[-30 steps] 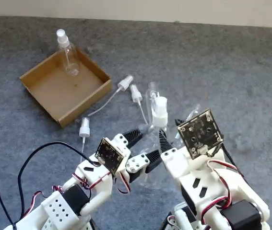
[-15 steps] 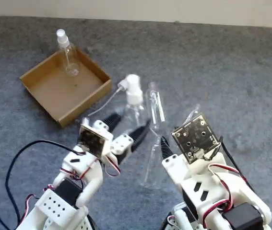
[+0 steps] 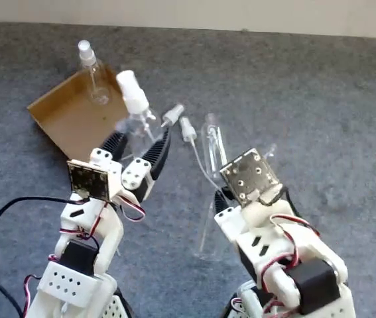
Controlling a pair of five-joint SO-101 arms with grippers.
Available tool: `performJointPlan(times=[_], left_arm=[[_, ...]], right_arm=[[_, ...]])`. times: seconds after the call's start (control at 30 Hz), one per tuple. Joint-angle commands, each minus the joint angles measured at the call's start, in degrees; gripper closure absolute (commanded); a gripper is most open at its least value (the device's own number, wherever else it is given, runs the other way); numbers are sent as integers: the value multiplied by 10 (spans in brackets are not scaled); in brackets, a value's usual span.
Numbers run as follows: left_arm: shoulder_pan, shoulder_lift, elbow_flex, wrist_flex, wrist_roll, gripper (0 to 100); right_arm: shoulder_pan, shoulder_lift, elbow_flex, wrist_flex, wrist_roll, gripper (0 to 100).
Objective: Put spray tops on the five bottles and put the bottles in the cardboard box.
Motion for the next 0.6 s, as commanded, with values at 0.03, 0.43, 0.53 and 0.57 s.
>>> performJointPlan(times=[0.03,0.43,0.53,0.57], left_arm=[[-8,-8,-41,-15,4,955],[-6,-8,-53,-15,7,955],[-4,-8,-51,-15,8,955],[-4,-7,-51,-15,8,955]], right_arm=[[-5,-99,2,-51,7,991],[-7,-147,269,-263,5,991],[-7,-147,308,-303,5,991],[-7,-147,317,-315,5,991]])
